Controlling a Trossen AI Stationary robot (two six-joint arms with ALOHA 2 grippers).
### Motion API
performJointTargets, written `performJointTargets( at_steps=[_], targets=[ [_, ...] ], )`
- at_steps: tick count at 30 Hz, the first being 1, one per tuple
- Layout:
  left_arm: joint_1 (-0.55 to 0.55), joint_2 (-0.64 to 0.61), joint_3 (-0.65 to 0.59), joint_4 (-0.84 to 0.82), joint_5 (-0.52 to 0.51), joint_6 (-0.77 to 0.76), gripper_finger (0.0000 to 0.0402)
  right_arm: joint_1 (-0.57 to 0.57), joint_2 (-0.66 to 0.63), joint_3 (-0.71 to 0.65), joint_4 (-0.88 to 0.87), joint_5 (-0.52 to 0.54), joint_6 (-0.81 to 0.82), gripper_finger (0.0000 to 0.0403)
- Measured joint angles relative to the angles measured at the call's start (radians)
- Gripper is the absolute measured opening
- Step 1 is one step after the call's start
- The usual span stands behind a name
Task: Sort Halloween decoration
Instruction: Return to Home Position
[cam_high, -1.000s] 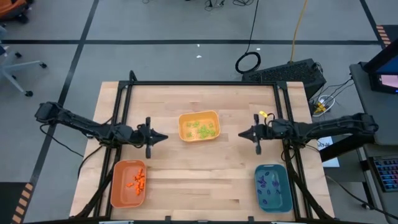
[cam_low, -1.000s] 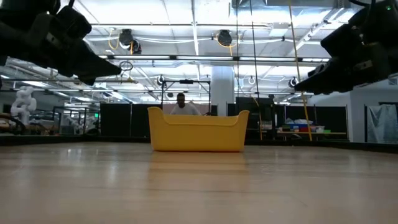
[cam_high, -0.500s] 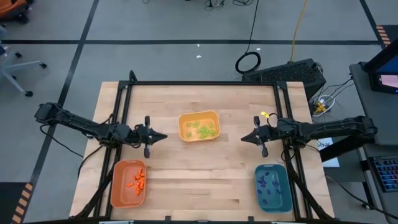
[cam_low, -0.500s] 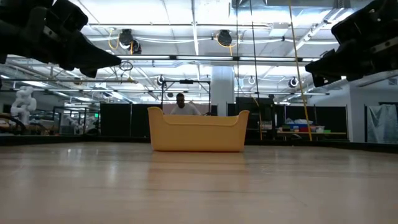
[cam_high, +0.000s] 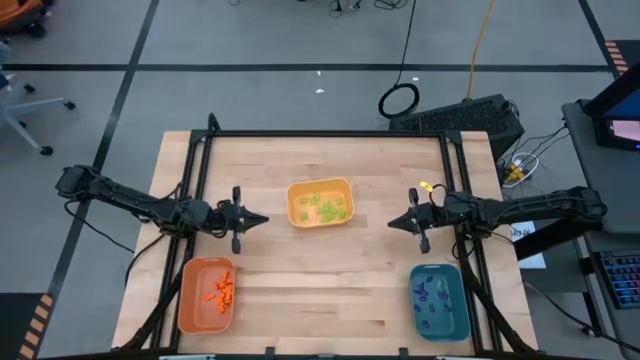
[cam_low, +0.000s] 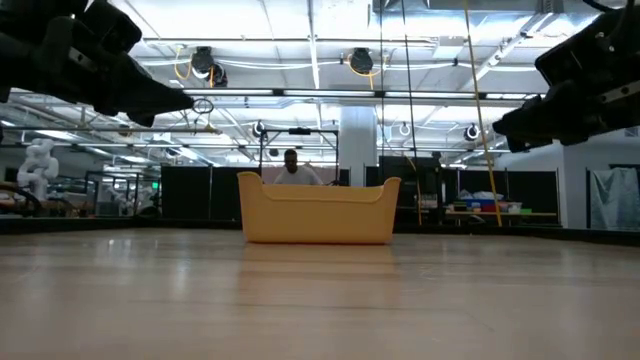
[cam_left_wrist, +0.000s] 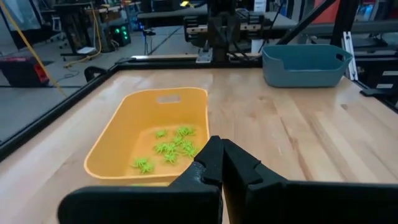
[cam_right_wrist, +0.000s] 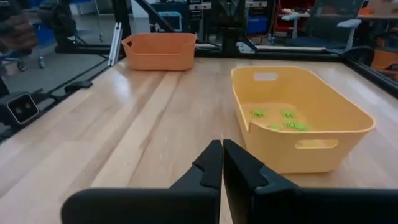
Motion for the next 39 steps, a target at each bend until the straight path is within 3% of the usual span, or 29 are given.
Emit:
performJointTargets(
  at_steps=[6,15,26,32,36,39],
  targets=[
    [0.0,-0.001,0.0,-0.018,-0.023,-0.025,0.0001,0.0,-0.003,-0.046,0.116,-0.029,-0.023,0.0],
    [0.0,-0.041,0.0,-0.102,-0.07,-0.065,0.0001,0.0,-0.019,-0.048,0.087,-0.027,-0.075,0.0],
    [0.002,-0.233,0.0,-0.229,-0.067,-0.021,0.0001,-0.001,-0.15,-0.05,-0.035,-0.026,-0.108,0.0],
    [0.035,-0.301,-0.005,-0.22,0.05,0.023,0.0001,-0.001,-0.214,-0.051,-0.052,-0.027,-0.114,0.0],
    [0.072,-0.314,-0.1,-0.084,0.121,0.043,0.0001,-0.001,-0.233,-0.052,-0.064,-0.027,-0.094,0.0],
    [0.1,-0.317,-0.099,-0.109,0.153,0.031,0.0001,-0.001,-0.24,-0.052,-0.075,-0.027,-0.08,0.0]
  ],
)
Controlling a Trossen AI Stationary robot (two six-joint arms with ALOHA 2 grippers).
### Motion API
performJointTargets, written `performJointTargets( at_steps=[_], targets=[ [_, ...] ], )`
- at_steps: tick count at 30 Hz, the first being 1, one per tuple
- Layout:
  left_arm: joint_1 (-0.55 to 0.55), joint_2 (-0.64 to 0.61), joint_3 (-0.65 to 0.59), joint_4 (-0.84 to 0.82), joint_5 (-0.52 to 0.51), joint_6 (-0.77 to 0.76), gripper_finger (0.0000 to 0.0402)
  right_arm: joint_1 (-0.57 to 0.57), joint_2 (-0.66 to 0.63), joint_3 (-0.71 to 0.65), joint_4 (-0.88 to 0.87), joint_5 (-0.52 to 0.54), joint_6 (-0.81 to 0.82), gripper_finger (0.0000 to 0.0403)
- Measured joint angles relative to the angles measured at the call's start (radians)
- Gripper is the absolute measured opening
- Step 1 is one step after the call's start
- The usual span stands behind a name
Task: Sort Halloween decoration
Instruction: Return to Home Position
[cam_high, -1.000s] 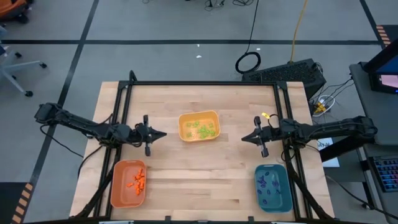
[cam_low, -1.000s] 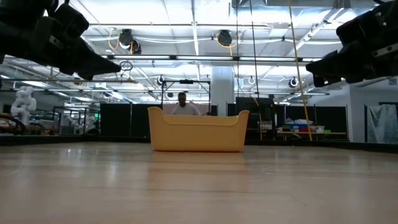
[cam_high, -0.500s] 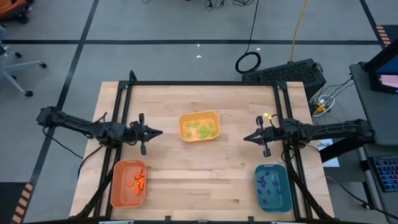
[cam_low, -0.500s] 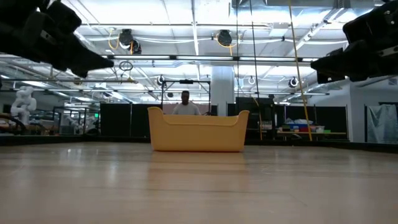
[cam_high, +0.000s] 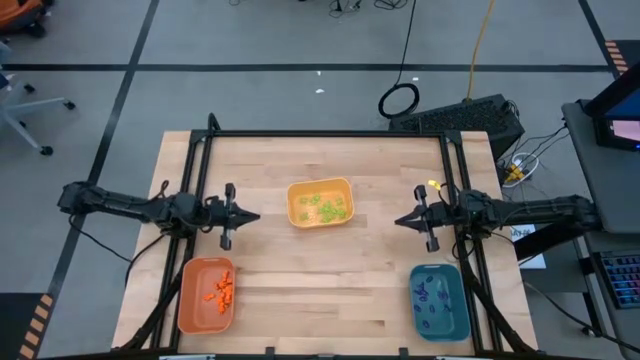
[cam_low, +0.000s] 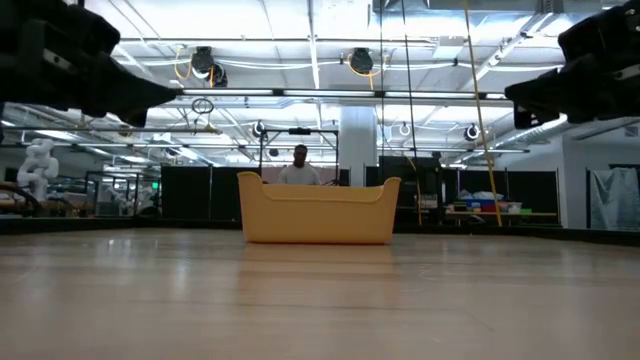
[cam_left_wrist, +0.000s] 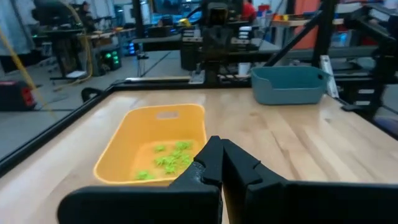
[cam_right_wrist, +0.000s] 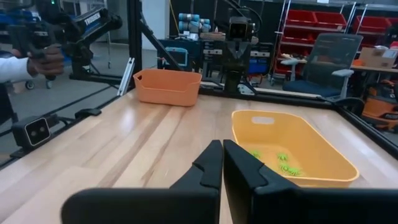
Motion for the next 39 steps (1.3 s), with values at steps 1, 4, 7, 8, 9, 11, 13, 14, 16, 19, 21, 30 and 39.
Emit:
performJointTargets(
  at_steps=[1,4,7,8,9,11,13,14,16,19,21,30,39],
  targets=[
    [0.005,0.0,0.0,-0.001,0.017,0.005,0.0001,0.0,-0.003,0.0,-0.005,-0.001,0.004,0.0],
    [0.023,-0.009,0.0,0.005,0.061,0.038,0.0001,0.0,-0.017,0.0,-0.022,-0.003,0.007,0.0],
    [0.044,-0.044,0.0,-0.011,0.087,0.057,0.0001,0.0,-0.042,0.0,-0.038,-0.003,0.008,0.0],
    [0.051,-0.063,0.0,-0.024,0.096,0.061,0.0001,0.0,-0.052,0.0,-0.045,-0.004,0.008,0.0],
    [0.057,-0.085,0.0,-0.042,0.099,0.068,0.0001,0.0,-0.062,0.0,-0.054,-0.003,0.007,0.0],
    [0.065,-0.132,0.0,-0.083,0.101,0.073,0.0001,0.0,-0.088,0.0,-0.084,-0.003,0.004,0.0],
    [0.072,-0.183,0.0,-0.127,0.101,0.073,0.0001,0.0,-0.118,0.0,-0.112,-0.001,-0.001,0.0],
    [0.073,-0.208,0.0,-0.15,0.1,0.073,0.0001,0.0,-0.133,0.0,-0.127,0.0,0.0,0.0],
    [0.073,-0.26,0.0,-0.197,0.1,0.065,0.0001,0.0,-0.166,0.0,-0.161,0.0,0.007,0.0],
    [0.073,-0.336,-0.001,-0.286,0.09,0.049,0.0001,0.0,-0.214,0.0,-0.203,0.002,0.018,0.0],
    [0.073,-0.375,-0.001,-0.301,0.092,0.047,0.0001,0.0,-0.242,-0.001,-0.207,0.011,0.022,0.0],
    [0.075,-0.376,0.0,-0.312,0.091,0.055,0.0001,0.0,-0.281,-0.001,-0.236,0.137,0.014,0.0],
    [0.104,-0.376,0.001,-0.32,0.107,0.022,0.0001,0.0,-0.281,-0.001,-0.238,0.131,0.014,0.0]
  ],
)
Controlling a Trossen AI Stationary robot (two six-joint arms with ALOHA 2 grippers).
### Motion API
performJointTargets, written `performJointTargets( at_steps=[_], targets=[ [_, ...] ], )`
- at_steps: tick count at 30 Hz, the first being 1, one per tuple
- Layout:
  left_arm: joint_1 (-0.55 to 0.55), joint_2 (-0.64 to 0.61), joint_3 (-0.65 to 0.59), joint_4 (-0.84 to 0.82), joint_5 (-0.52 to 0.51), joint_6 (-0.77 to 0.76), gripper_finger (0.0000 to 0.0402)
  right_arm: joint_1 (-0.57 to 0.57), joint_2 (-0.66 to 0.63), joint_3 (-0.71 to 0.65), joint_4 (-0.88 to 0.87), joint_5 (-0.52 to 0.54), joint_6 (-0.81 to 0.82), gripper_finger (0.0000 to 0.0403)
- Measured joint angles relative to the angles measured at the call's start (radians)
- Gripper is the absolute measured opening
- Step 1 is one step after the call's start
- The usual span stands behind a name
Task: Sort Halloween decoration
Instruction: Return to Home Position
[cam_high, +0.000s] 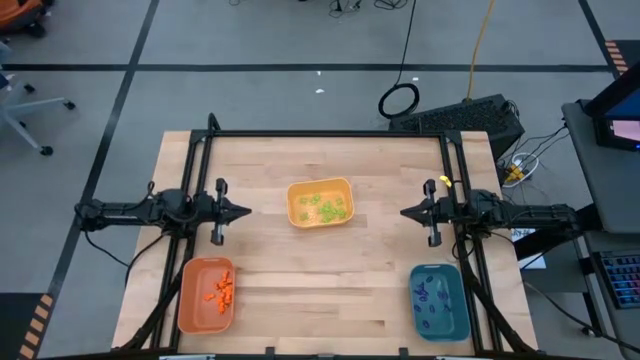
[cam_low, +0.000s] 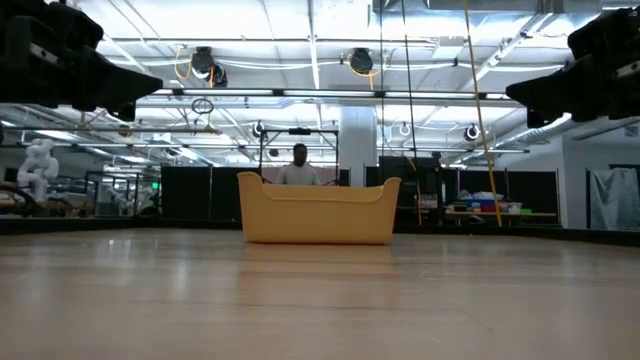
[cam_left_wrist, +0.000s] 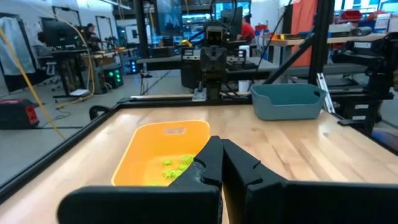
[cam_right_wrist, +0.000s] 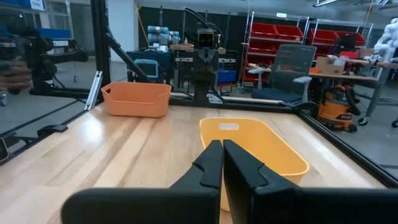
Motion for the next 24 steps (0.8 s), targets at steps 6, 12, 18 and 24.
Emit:
performJointTargets(
  at_steps=[6,12,18,24],
  targets=[
    [0.0,0.0,0.0,-0.002,0.002,-0.003,0.0001,0.0,0.0,0.0,-0.001,0.0,-0.01,0.0],
    [0.0,0.003,0.0,-0.002,0.004,-0.002,0.0001,0.0,0.0,0.0,-0.002,0.0,-0.024,0.0],
    [0.0,0.029,0.0,-0.004,0.007,-0.028,0.0001,0.0,0.0,0.0,0.007,0.01,-0.053,0.0],
    [0.0,0.053,0.0,-0.004,0.009,-0.028,0.0001,0.0,0.0,0.0,0.005,0.021,-0.022,0.0]
  ],
)
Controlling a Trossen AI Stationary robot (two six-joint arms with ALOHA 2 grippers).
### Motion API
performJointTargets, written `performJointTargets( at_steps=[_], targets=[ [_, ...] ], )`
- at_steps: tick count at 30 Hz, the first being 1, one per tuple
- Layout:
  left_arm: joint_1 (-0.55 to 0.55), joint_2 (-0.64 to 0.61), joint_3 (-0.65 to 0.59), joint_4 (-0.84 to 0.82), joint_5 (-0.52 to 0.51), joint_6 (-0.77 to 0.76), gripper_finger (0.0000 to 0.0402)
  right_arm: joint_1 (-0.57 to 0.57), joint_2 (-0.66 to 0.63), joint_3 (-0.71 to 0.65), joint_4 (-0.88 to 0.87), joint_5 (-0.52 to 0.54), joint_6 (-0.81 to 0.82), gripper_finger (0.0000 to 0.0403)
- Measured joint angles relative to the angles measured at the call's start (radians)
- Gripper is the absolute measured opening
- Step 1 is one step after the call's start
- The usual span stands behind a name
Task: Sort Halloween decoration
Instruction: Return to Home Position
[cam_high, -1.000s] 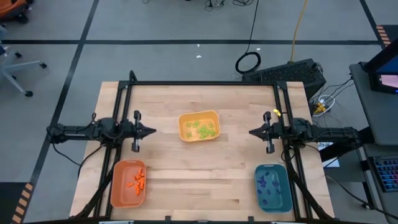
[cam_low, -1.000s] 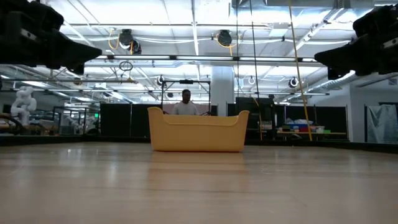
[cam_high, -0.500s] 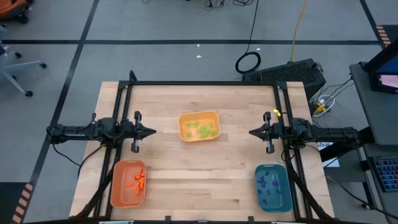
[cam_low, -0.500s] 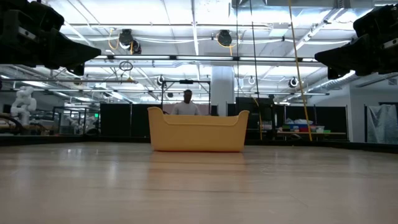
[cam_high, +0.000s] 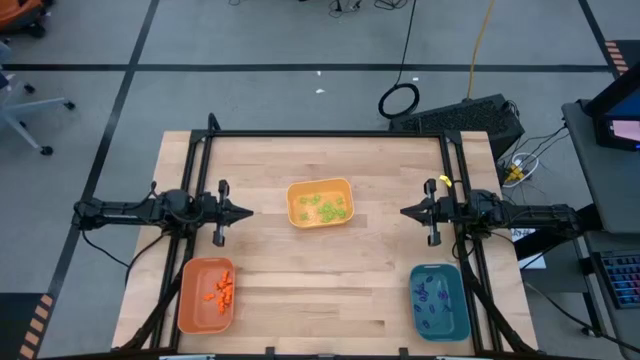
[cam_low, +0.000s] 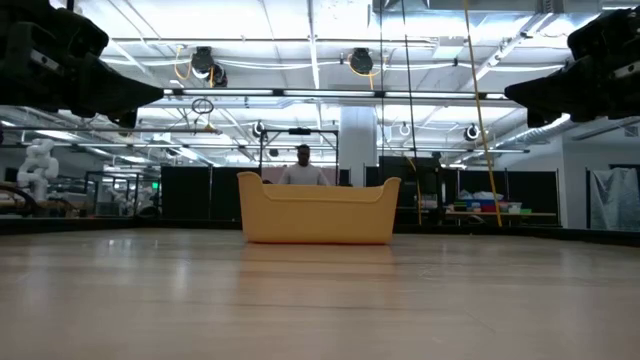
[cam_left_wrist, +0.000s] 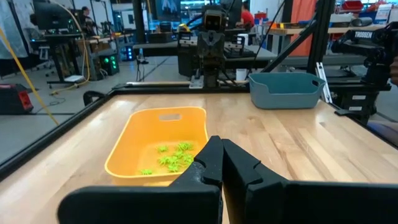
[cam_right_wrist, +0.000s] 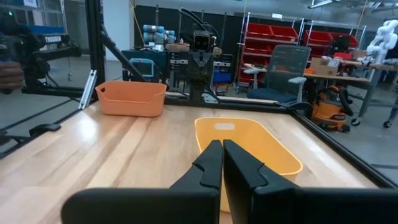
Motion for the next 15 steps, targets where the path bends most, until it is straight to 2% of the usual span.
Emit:
performJointTargets(
  at_steps=[15],
  targets=[
    [-0.001,0.004,0.0,0.0,0.0,-0.001,0.0001,0.0,0.0,0.0,0.0,0.002,0.023,0.0]
  ],
)
